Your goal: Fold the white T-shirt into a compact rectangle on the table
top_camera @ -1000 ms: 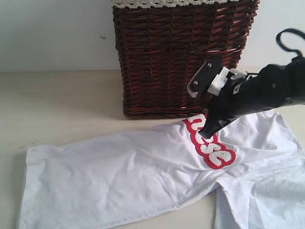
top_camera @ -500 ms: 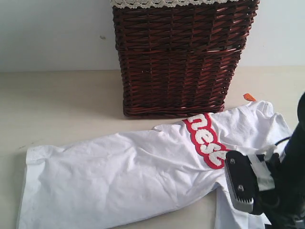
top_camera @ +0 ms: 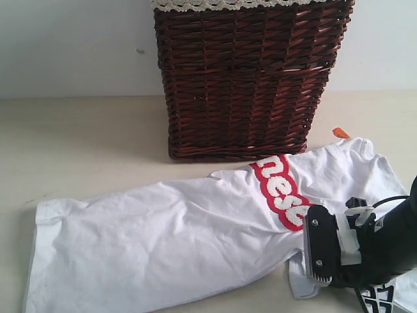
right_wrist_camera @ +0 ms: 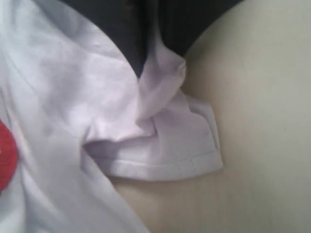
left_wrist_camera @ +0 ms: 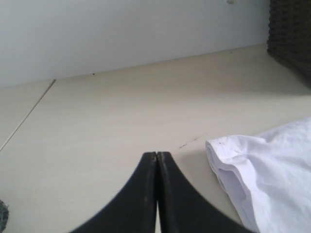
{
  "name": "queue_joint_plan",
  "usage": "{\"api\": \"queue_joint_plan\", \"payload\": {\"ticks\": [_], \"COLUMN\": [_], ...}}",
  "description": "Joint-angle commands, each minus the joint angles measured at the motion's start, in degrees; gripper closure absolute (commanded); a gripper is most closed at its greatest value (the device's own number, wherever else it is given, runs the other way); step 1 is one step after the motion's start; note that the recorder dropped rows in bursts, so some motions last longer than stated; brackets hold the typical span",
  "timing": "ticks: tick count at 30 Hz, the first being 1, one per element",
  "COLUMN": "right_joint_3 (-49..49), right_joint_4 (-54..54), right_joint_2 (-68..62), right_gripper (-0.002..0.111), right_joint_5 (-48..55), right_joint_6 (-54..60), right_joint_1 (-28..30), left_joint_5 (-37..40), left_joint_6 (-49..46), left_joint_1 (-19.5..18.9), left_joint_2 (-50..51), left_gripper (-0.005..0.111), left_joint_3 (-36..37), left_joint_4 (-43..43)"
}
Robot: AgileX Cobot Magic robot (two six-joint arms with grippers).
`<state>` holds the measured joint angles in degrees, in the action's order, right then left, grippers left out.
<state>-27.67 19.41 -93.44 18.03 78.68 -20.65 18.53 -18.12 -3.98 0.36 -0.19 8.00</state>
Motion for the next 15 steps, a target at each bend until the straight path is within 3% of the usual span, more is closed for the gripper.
{"api": "queue_joint_plan", "payload": {"ticks": [1, 10, 15], "right_joint_3": [1.29, -2.7, -3.77], "right_joint_4": [-3.08, -3.64, -3.52], "right_joint_2": [-0.27, 10.75, 10.61], "right_gripper": [0.108, 0.108, 0.108], "right_joint_5": [5.97, 44.19, 42.5], "right_joint_6": [0.67, 13.18, 10.05], "right_joint_1": [0.29, 0.29, 0.29], "left_joint_5": [-0.6, -0.6, -0.6], "left_joint_6": [-0.06, -0.06, -0.06], "left_joint_1": [0.0, 0.0, 0.0], "left_joint_2": [-0.36, -0.36, -0.36], "left_gripper": [0.106, 0.106, 0.106], "left_joint_3": [0.19, 0.19, 0.19], "left_joint_4": [0.17, 0.17, 0.17]}}
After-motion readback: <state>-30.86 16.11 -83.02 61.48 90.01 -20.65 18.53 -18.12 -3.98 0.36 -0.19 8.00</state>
